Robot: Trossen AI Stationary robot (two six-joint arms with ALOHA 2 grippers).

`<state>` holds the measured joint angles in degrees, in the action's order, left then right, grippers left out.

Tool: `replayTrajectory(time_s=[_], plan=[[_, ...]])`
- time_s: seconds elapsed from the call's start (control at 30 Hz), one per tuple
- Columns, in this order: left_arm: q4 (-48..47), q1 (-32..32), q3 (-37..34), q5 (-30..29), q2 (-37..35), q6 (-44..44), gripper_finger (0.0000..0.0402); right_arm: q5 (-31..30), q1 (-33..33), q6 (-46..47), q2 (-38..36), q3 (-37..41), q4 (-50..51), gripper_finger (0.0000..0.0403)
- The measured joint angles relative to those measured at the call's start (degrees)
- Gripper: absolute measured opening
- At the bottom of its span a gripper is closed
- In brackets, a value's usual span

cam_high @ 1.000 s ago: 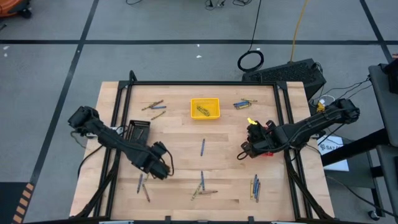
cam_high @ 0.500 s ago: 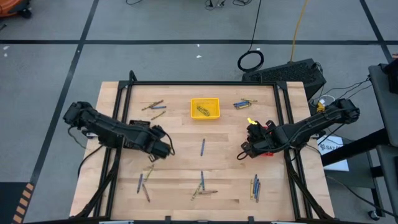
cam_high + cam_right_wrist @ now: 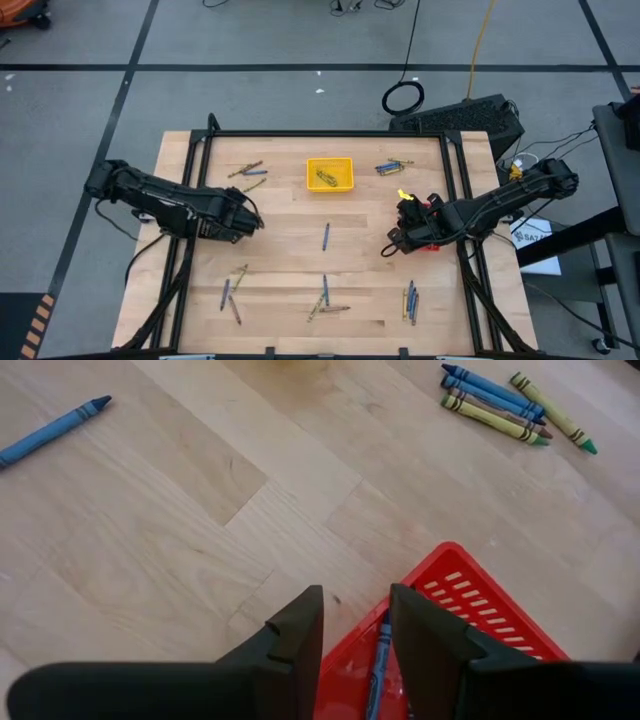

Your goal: Sort crayons

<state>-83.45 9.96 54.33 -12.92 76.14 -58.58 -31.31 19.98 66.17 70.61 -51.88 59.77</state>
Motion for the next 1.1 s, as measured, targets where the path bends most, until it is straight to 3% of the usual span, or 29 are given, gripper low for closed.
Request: replayTrajectory(time_s=[0.2,0.57,0.83,1.1], plan=[[7.7,-3.1,-4.3,2.5,-2.2,0.6,0.0001,0.0,0.0,0.0,0.0,0.0,-0.6,0.0105],[8.6,-8.0,-10.4,3.8,-2.2,2.4,0.0001,0.0,0.0,0.0,0.0,0.0,-1.1,0.0105],[20.3,-10.5,-14.1,5.3,-2.2,6.7,0.0001,0.0,0.0,0.0,0.0,0.0,-1.1,0.0105],[17.8,-11.9,-14.1,3.7,-2.2,7.4,0.0006,0.0,0.0,0.0,0.0,0.0,-1.1,0.0105]])
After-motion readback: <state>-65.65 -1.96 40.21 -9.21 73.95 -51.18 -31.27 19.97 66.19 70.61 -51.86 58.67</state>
